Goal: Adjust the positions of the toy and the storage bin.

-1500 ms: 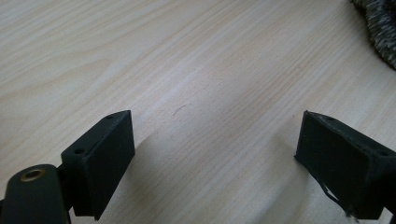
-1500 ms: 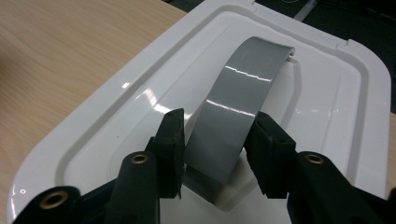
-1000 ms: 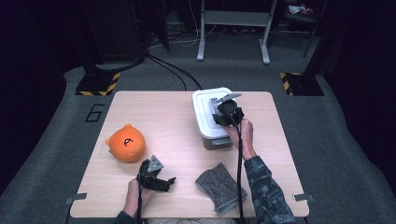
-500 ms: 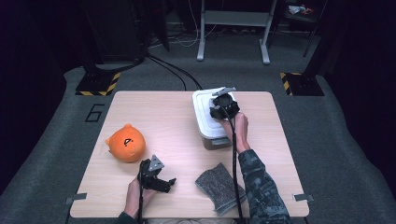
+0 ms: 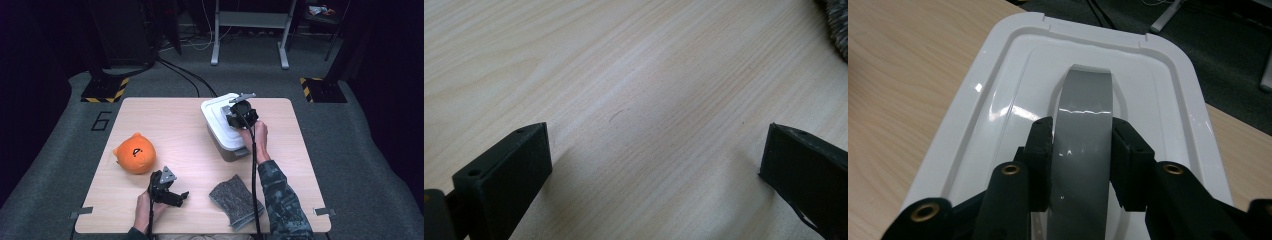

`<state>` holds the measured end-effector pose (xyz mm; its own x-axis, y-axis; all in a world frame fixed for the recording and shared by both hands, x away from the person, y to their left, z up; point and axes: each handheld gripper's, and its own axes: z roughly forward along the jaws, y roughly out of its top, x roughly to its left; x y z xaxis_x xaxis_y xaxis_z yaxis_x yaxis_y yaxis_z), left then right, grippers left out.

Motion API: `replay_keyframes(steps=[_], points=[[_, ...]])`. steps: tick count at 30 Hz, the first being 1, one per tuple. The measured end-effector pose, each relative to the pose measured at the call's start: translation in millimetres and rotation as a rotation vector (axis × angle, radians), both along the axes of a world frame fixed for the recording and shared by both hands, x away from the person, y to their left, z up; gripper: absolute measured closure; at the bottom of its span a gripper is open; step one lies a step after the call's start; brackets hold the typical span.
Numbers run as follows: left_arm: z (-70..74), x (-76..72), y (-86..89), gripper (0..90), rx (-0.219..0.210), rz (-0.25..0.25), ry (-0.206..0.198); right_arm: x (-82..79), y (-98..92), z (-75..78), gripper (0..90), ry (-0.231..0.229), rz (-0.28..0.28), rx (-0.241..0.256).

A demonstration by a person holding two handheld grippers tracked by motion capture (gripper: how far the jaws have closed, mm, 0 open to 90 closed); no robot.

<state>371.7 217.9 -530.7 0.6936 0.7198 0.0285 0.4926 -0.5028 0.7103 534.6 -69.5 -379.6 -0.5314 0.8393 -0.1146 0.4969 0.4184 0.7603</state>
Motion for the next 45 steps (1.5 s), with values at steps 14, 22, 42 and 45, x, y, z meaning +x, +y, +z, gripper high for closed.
replay_keyframes(steps=[14, 22, 42, 45], points=[[-0.1, -0.3, -0.3, 0.0, -0.004, 0.003, 0.003, -8.7, 0.8, -1.4, 66.8, 0.008, 0.088, 0.047], [-0.1, -0.3, -0.2, 0.0, -0.004, 0.005, 0.003, -11.5, -0.5, -2.8, 66.9, 0.009, 0.128, 0.062], [-0.3, -0.1, -0.3, 0.0, -0.008, 0.008, 0.0, -20.5, 5.4, -5.2, 67.1, 0.045, 0.218, 0.132], [0.0, -0.2, -0.1, 0.0, -0.003, 0.004, 0.003, -22.3, 8.1, -5.4, 67.1, 0.055, 0.24, 0.142]])
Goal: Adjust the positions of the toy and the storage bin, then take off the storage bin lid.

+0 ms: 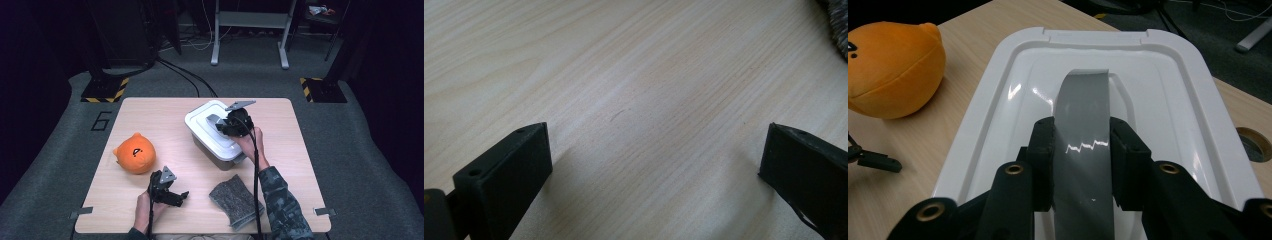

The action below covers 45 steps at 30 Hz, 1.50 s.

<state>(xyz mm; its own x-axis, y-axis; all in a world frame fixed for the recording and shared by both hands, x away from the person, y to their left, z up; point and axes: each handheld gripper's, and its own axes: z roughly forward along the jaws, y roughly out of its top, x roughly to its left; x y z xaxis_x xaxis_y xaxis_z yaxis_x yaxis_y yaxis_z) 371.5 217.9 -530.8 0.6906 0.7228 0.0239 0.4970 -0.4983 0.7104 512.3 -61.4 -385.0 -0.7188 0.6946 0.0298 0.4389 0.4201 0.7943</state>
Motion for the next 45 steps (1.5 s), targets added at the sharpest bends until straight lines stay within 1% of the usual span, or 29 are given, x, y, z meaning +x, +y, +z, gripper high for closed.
replay_keyframes(steps=[3, 5, 6, 12, 13, 14, 17, 19, 22, 23, 25, 26, 28, 29, 31, 32, 35, 37, 38, 45], points=[[0.0, 0.0, 0.0, 0.0, 0.001, -0.001, 0.0, -1.2, 3.1, -0.1, 67.1, -0.008, 0.02, -0.002], [0.0, -0.1, 0.0, 0.0, 0.0, 0.0, 0.0, -2.5, 4.3, 0.4, 67.0, -0.001, 0.016, -0.008], [0.0, -0.1, 0.0, 0.0, 0.0, 0.0, 0.0, -2.4, 4.5, 0.4, 67.0, -0.012, 0.021, -0.015], [0.0, -0.1, 0.0, 0.0, 0.0, -0.001, 0.0, -4.8, 6.8, 0.6, 66.9, -0.021, 0.001, -0.027], [0.0, -0.2, -0.1, 0.0, 0.0, -0.001, 0.0, -4.5, 7.0, 0.3, 66.9, -0.035, 0.006, -0.032], [0.0, -0.1, 0.0, 0.1, 0.0, -0.001, 0.0, -5.1, 7.6, 0.5, 66.9, -0.038, 0.002, -0.037], [0.0, -0.1, 0.0, 0.1, 0.0, -0.001, 0.0, -5.2, 8.3, 0.6, 67.0, -0.044, 0.003, -0.045], [0.0, -0.1, 0.0, 0.0, -0.001, -0.001, 0.0, -5.5, 8.3, 0.6, 67.0, -0.04, 0.0, -0.042], [0.0, 0.0, 0.0, 0.0, 0.0, -0.001, 0.0, -5.9, 8.2, 1.5, 67.0, -0.061, 0.001, -0.047], [0.0, 0.1, 0.0, 0.1, 0.0, -0.001, 0.0, -6.2, 7.9, 2.5, 67.0, -0.073, 0.0, -0.047], [-0.1, -0.2, -0.4, 0.1, -0.005, 0.004, 0.003, -7.5, 7.6, 5.7, 67.0, -0.074, -0.004, -0.038], [-0.1, -0.2, -0.4, 0.1, -0.004, 0.005, 0.002, -7.4, 7.1, 6.9, 67.0, -0.085, -0.001, -0.035], [-0.1, -0.1, -0.3, 0.1, -0.003, 0.006, 0.0, -9.6, 6.5, 11.5, 67.0, -0.079, -0.01, -0.023], [-0.2, -0.3, -0.5, 0.1, -0.007, 0.007, 0.003, -10.7, 6.0, 13.5, 67.0, -0.079, -0.009, -0.021], [-0.1, -0.1, -0.4, 0.1, -0.004, 0.005, 0.002, -12.0, 4.9, 17.7, 67.0, -0.1, 0.001, -0.025], [-0.1, -0.2, -0.4, 0.1, -0.005, 0.005, 0.001, -13.1, 4.7, 19.0, 67.0, -0.096, -0.004, -0.022], [-0.2, -0.2, -0.4, 0.1, -0.004, 0.005, 0.001, -15.1, 2.7, 24.0, 66.9, -0.108, -0.001, -0.015], [-0.1, -0.1, -0.4, 0.1, -0.004, 0.005, 0.001, -16.6, 1.5, 26.8, 66.9, -0.106, -0.009, -0.012], [-0.3, -0.1, -0.5, 0.1, -0.008, 0.005, 0.0, -16.4, 0.4, 28.1, 66.9, -0.114, -0.005, -0.015], [-0.3, 0.1, -0.4, 0.1, -0.007, 0.006, -0.001, -18.0, -11.5, 35.2, 66.9, -0.124, -0.035, -0.017]])
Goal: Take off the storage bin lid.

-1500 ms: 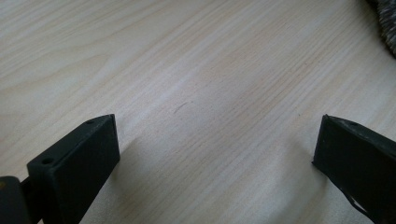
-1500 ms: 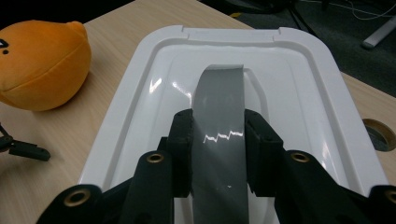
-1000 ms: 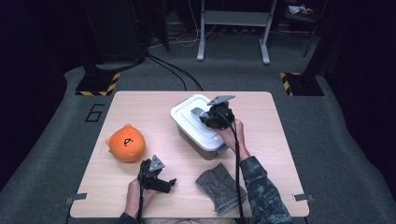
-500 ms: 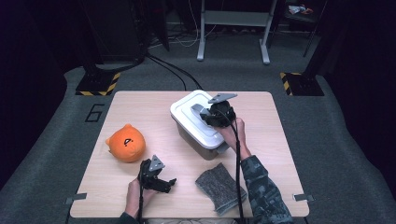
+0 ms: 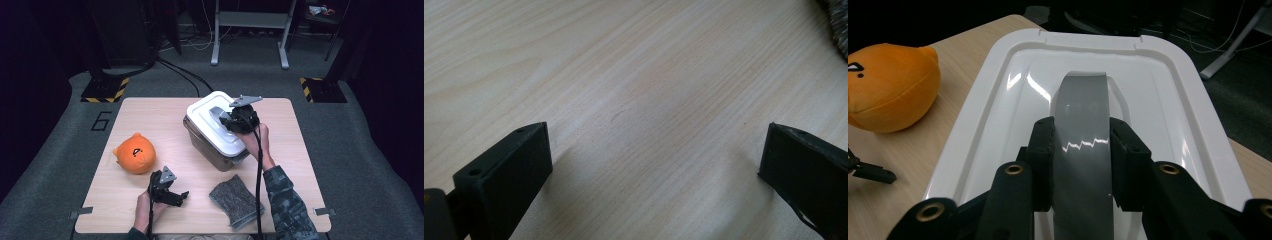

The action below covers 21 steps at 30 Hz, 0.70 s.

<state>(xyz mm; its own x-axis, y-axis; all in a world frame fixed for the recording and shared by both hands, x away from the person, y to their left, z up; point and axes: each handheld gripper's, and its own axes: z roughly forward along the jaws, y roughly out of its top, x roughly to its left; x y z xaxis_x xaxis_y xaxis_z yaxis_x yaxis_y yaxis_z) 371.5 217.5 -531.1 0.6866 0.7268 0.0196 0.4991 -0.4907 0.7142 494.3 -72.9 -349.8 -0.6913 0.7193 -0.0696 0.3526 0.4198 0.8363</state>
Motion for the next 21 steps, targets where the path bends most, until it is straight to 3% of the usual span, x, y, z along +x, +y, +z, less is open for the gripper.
replay_keyframes(steps=[21], points=[[0.3, 0.5, 0.2, 0.1, 0.004, -0.003, -0.002, -8.7, -55.4, 19.9, 66.9, -0.037, -0.12, 0.04]])
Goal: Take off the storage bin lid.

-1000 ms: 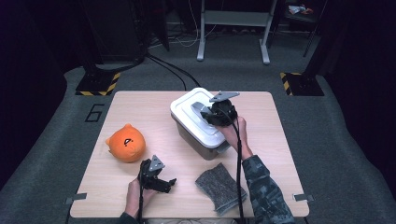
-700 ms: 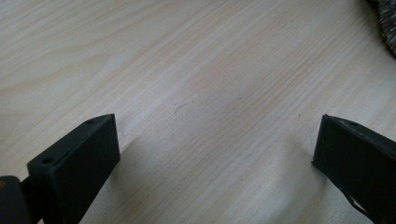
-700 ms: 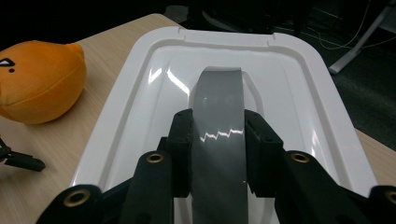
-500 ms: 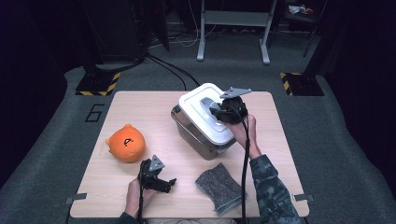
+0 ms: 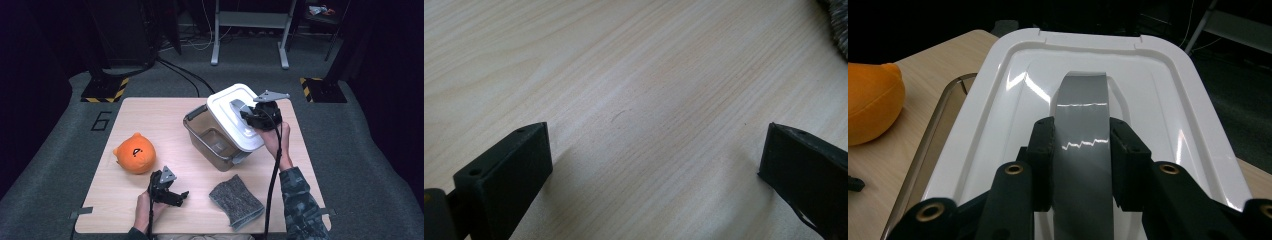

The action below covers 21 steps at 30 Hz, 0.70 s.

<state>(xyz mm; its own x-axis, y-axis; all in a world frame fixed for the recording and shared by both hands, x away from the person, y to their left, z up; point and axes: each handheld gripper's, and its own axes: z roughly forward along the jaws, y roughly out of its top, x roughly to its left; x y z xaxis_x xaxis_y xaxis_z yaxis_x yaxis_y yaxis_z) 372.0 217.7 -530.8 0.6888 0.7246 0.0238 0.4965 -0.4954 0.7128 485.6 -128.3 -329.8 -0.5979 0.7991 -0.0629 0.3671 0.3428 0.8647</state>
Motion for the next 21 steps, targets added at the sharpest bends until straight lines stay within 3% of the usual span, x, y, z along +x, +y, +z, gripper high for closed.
replay_keyframes(steps=[21], points=[[-0.3, -0.4, -0.5, 0.1, -0.006, 0.004, 0.001, -6.7, -58.9, -4.9, 66.9, -0.003, -0.168, 0.018]])
